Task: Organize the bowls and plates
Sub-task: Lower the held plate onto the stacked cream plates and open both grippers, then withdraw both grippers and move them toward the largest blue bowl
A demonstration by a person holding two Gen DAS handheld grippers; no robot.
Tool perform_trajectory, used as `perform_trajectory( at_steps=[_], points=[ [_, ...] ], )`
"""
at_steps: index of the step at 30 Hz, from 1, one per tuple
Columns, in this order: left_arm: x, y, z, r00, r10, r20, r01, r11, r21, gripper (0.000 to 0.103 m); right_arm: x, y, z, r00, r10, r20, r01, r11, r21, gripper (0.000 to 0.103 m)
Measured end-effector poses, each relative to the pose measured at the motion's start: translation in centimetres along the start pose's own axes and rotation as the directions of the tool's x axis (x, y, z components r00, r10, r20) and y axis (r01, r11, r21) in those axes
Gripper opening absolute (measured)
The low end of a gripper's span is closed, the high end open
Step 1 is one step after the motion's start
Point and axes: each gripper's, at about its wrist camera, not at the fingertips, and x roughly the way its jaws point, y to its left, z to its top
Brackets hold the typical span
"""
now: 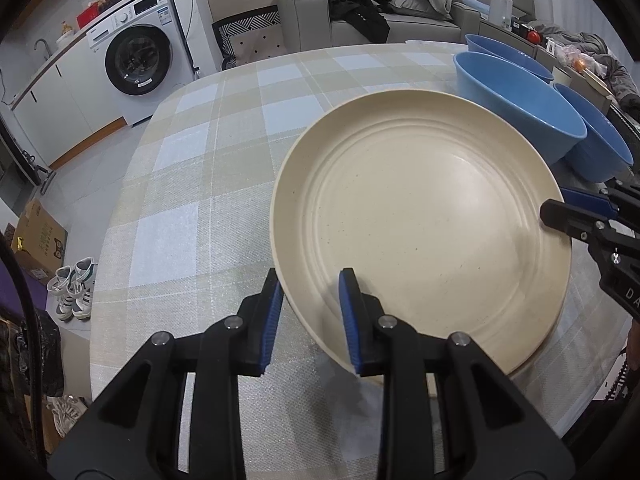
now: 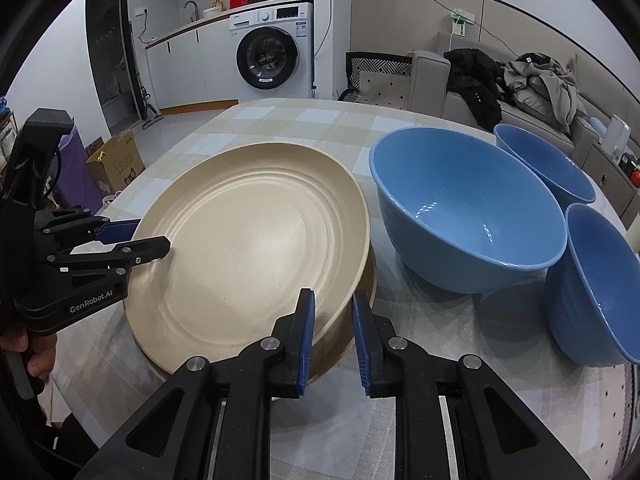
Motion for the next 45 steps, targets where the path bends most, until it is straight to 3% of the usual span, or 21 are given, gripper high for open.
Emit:
perform_trajectory(
  at_steps=[21, 26, 31, 35, 37, 41, 43, 45],
  points=[
    [0.9, -0.8, -0.4, 1.000, -0.005, -0.029, 0.006, 0.999, 0.045, 0.029, 1.0, 0.0, -0.3, 0.999, -0.024, -0.036, 0.023, 0.999, -0.032, 0.027],
    [0.9, -0.7, -0.4, 0.999, -0.038, -0.037, 0.040, 0.999, 0.036, 0.040, 0.8, -0.2, -0.3, 0.999, 0.005, -0.037, -0.006, 1.000, -0.027, 0.034],
    [0.2, -0.8, -0.4, 0.998, -0.060, -0.015, 0.060, 0.998, 0.033, 0.064, 0.5, -0.2, -0.3, 0.999, 0.024, -0.029, -0.025, 0.999, -0.033, 0.046],
    [-0.6, -0.7, -0.3, 0.997, -0.072, 0.007, 0.072, 0.997, 0.032, 0.076, -0.1, -0.1, -0.3, 0.999, 0.040, -0.011, -0.040, 0.999, -0.036, 0.056],
    [-1.1, -0.7, -0.2, 0.996, -0.084, 0.014, 0.084, 0.996, 0.039, 0.080, -0.7, -0.3, -0.2, 0.998, 0.058, 0.007, -0.058, 0.998, -0.023, 0.077],
    [-2.0, -0.3, 0.0, 0.994, -0.107, 0.037, 0.106, 0.994, 0.025, 0.088, -2.2, -0.8, 0.2, 0.992, 0.111, 0.056, -0.112, 0.993, 0.019, 0.085],
    [-2.7, -0.3, 0.1, 0.989, -0.135, 0.059, 0.134, 0.991, 0.024, 0.102, -2.8, -1.1, 0.5, 0.991, 0.113, 0.077, -0.116, 0.993, 0.037, 0.094],
    [-3.4, -0.4, 0.1, 0.985, -0.152, 0.076, 0.151, 0.988, 0.024, 0.102, -3.4, -1.3, 0.6, 0.986, 0.137, 0.091, -0.143, 0.988, 0.055, 0.099]
  ],
)
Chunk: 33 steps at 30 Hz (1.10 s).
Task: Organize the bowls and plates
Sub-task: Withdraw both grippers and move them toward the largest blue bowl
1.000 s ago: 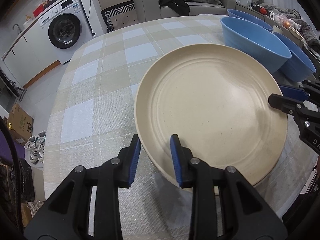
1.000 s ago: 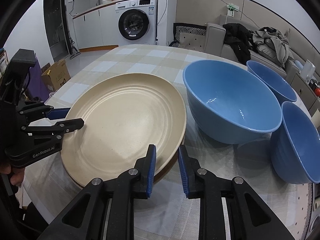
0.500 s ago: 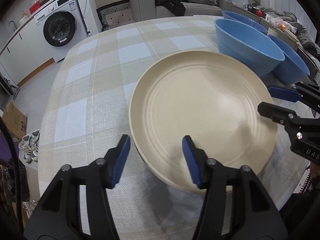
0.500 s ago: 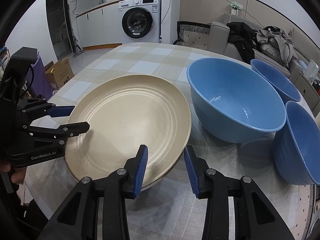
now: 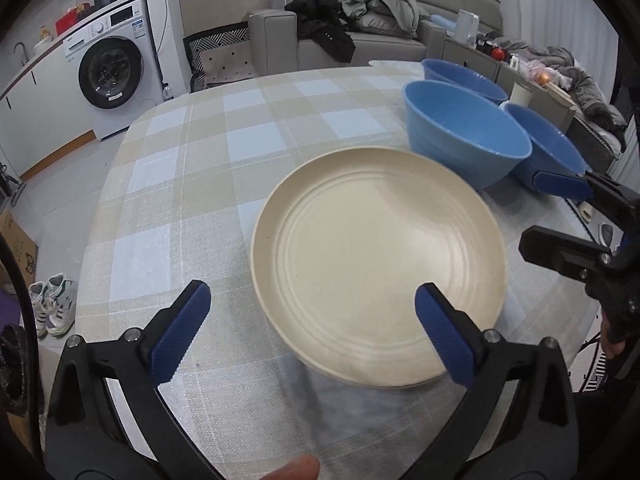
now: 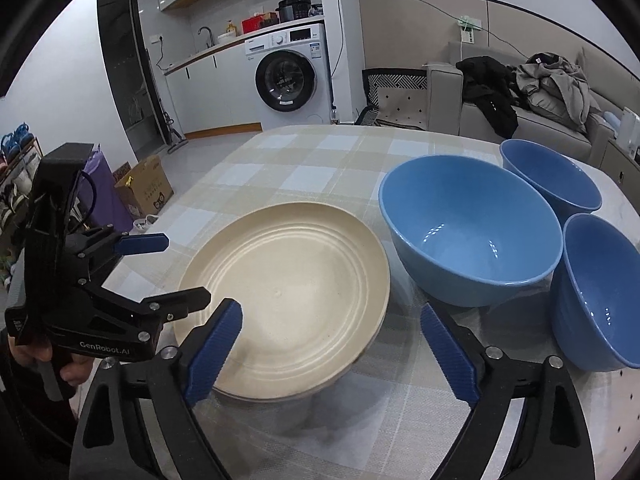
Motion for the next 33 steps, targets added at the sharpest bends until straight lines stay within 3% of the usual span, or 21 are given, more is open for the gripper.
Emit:
perform_trajectory(
  at_steps=[15, 33],
  points=[
    [-3.7, -2.1, 1.7, 0.998, -0.009, 0.066, 0.009, 1.000, 0.000, 0.102, -5.1, -2.2, 1.2, 0.992, -0.066, 0.103, 0.060, 0.996, 0.063, 0.102],
    [-6.8, -6.3, 11.4, 0.985, -0.083, 0.153, 0.087, 0.996, -0.020, 0.102, -14.1, -8.4, 4.7, 0.961, -0.202, 0.188, 0.186, 0.977, 0.100, 0.102]
  ],
)
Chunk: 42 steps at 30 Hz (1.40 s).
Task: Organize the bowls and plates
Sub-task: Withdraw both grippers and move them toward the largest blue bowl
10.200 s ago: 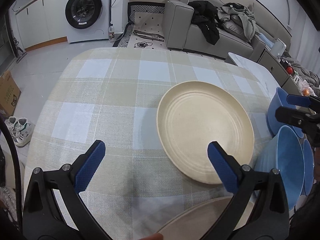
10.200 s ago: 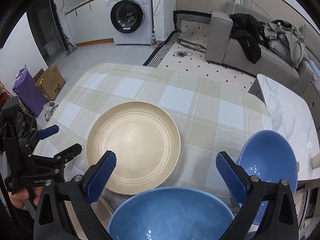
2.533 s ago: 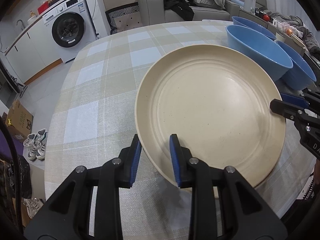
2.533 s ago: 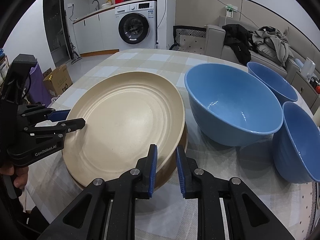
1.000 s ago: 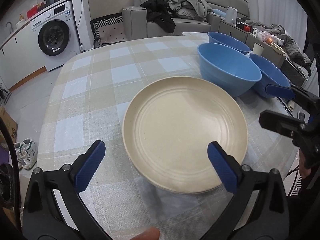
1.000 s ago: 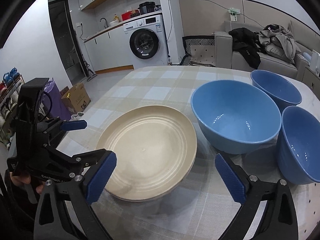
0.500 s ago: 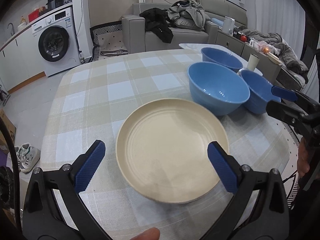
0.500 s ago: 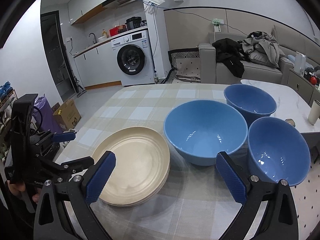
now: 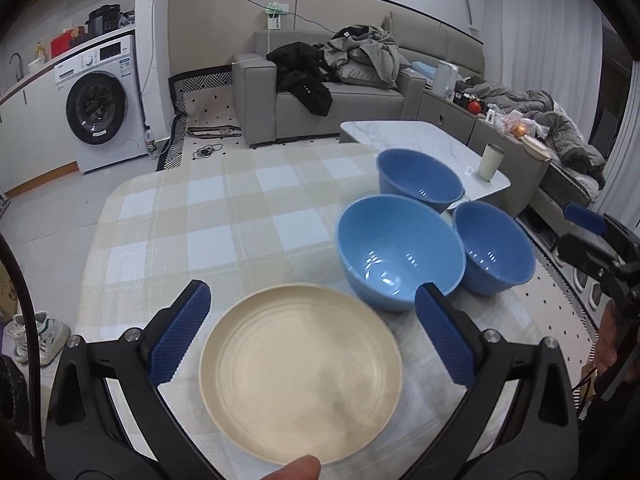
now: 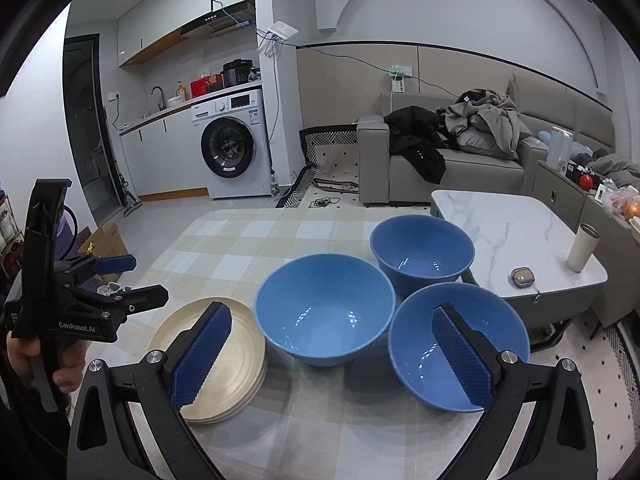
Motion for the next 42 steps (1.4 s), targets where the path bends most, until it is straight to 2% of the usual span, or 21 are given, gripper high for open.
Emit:
perform_trajectory(
  at_steps=[9, 15, 22, 30, 42],
  points=[
    [0.6, -2.6, 4.5, 1.000, -0.025, -0.005, 0.026, 1.000, 0.007, 0.102, -2.4, -4.2, 3.2, 0.999, -0.042, 0.013, 0.041, 0.998, 0.050, 0.102],
    [1.9, -3.9, 7.6, 0.999, -0.036, -0.016, 0.037, 0.999, 0.025, 0.102, -2.3, -6.8, 5.3, 0.996, -0.086, -0.001, 0.086, 0.993, 0.083, 0.102],
    [4.9, -4.4, 11.2, 0.998, -0.042, -0.042, 0.044, 0.998, 0.037, 0.102, -0.6, -9.1, 7.8, 0.994, -0.110, -0.023, 0.112, 0.985, 0.129, 0.102],
    [8.6, -3.7, 14.4, 0.997, -0.055, -0.061, 0.055, 0.998, 0.011, 0.102, 2.4, -10.8, 9.4, 0.990, -0.126, -0.071, 0.134, 0.983, 0.126, 0.102],
    [15.7, -5.0, 16.8, 0.991, -0.056, -0.125, 0.061, 0.998, 0.033, 0.102, 6.0, -14.1, 9.8, 0.981, -0.143, -0.128, 0.164, 0.972, 0.171, 0.102]
  ],
)
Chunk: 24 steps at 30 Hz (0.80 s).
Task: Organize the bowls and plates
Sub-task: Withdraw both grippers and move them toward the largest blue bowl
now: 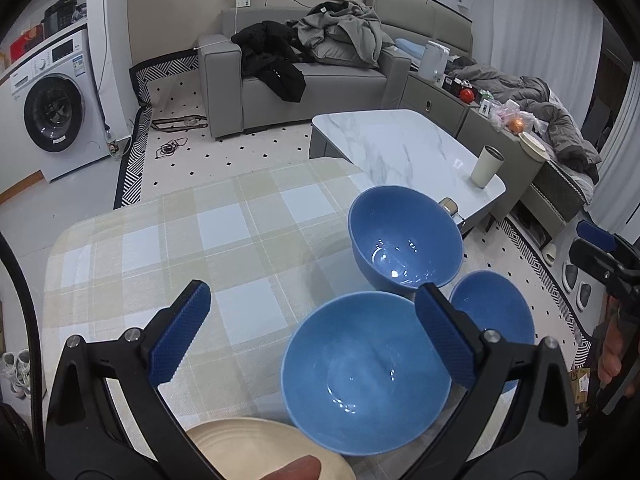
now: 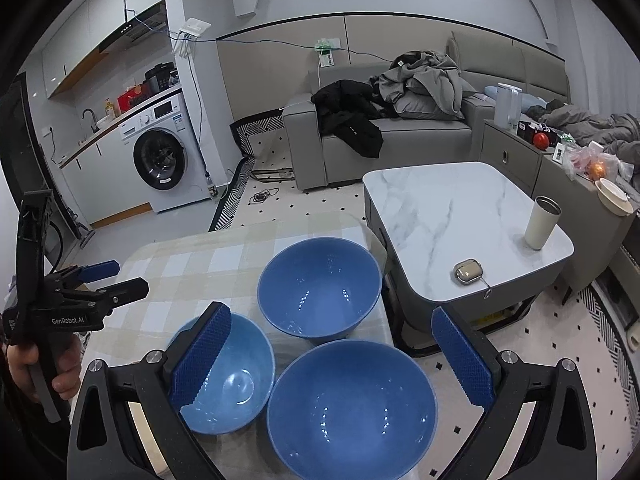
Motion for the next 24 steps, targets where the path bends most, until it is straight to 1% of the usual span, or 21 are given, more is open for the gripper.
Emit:
perform_trajectory(
  at_steps=[15, 17, 19, 21, 24],
  points=[
    [8.2, -1.6, 2.7, 0.996, -0.032, -0.081, 0.033, 0.999, 0.009, 0.102, 5.6, -3.1, 0.9, 0.998, -0.015, -0.065, 0.018, 0.999, 0.044, 0.102],
    [9.3, -1.6, 2.9, 0.995, -0.039, -0.093, 0.040, 0.999, 0.009, 0.099, 6.5, -3.5, 1.0, 0.997, -0.015, -0.078, 0.019, 0.999, 0.048, 0.102],
    [10.4, -1.7, 3.2, 0.993, -0.050, -0.106, 0.051, 0.999, 0.009, 0.092, 7.5, -3.6, 1.1, 0.996, -0.017, -0.093, 0.022, 0.999, 0.046, 0.102],
    [11.6, -1.8, 3.3, 0.992, -0.055, -0.117, 0.056, 0.998, 0.012, 0.088, 8.3, -3.7, 1.2, 0.994, -0.019, -0.104, 0.024, 0.999, 0.042, 0.102],
    [12.9, -2.2, 3.4, 0.990, -0.056, -0.132, 0.059, 0.998, 0.020, 0.088, 9.4, -4.0, 1.2, 0.993, -0.017, -0.120, 0.022, 0.999, 0.042, 0.102]
  ],
)
